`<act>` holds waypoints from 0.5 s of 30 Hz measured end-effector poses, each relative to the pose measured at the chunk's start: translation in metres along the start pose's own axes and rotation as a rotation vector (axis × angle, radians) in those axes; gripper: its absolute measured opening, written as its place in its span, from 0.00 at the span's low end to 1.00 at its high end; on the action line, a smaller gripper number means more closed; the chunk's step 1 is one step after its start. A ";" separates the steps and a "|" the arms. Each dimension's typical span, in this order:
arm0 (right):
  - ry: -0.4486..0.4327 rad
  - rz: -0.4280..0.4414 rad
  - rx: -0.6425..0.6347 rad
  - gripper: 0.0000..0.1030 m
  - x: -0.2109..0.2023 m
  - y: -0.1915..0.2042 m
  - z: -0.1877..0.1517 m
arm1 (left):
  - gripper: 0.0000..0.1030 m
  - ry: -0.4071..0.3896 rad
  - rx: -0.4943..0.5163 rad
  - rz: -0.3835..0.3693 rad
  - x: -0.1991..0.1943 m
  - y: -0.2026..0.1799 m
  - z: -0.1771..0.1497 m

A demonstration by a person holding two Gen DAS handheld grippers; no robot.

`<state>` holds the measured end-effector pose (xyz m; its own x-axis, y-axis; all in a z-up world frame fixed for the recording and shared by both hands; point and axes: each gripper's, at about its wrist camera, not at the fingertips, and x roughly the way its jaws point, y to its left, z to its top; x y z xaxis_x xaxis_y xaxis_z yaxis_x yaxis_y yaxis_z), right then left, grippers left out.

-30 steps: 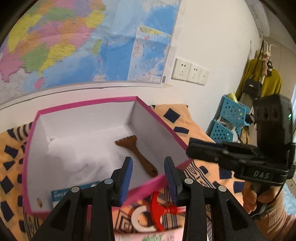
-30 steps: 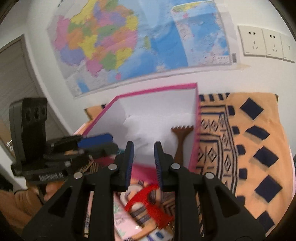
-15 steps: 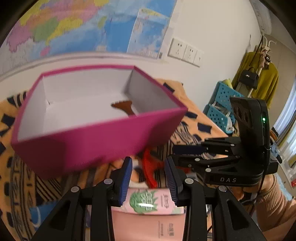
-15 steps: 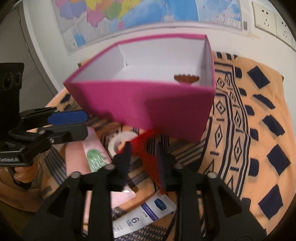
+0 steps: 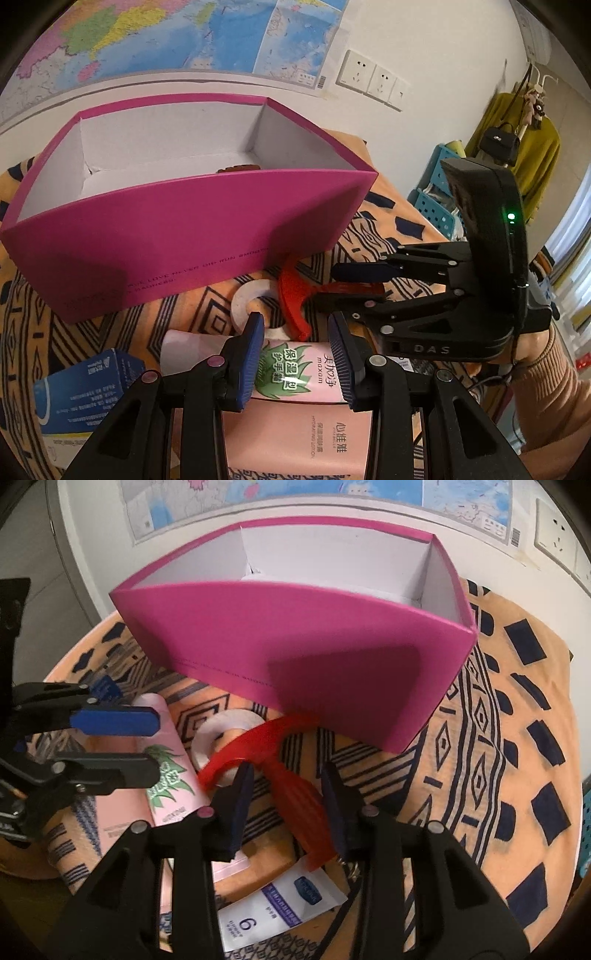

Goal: Organize rigid objects
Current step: 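Reach the right gripper to the red corkscrew and grasp its body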

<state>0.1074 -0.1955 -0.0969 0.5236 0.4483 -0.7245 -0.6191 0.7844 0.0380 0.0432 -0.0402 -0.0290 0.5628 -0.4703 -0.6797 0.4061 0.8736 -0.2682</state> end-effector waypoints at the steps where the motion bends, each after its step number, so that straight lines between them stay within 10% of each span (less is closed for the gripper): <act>1: 0.004 -0.005 -0.008 0.39 0.001 0.001 0.000 | 0.35 0.003 -0.001 -0.002 0.001 0.000 0.000; 15: 0.063 -0.004 -0.108 0.30 0.018 0.015 0.000 | 0.35 0.017 -0.001 -0.010 0.006 -0.001 -0.001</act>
<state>0.1074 -0.1756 -0.1088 0.4908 0.4148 -0.7662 -0.6781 0.7340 -0.0370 0.0448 -0.0439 -0.0333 0.5466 -0.4772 -0.6882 0.4109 0.8689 -0.2761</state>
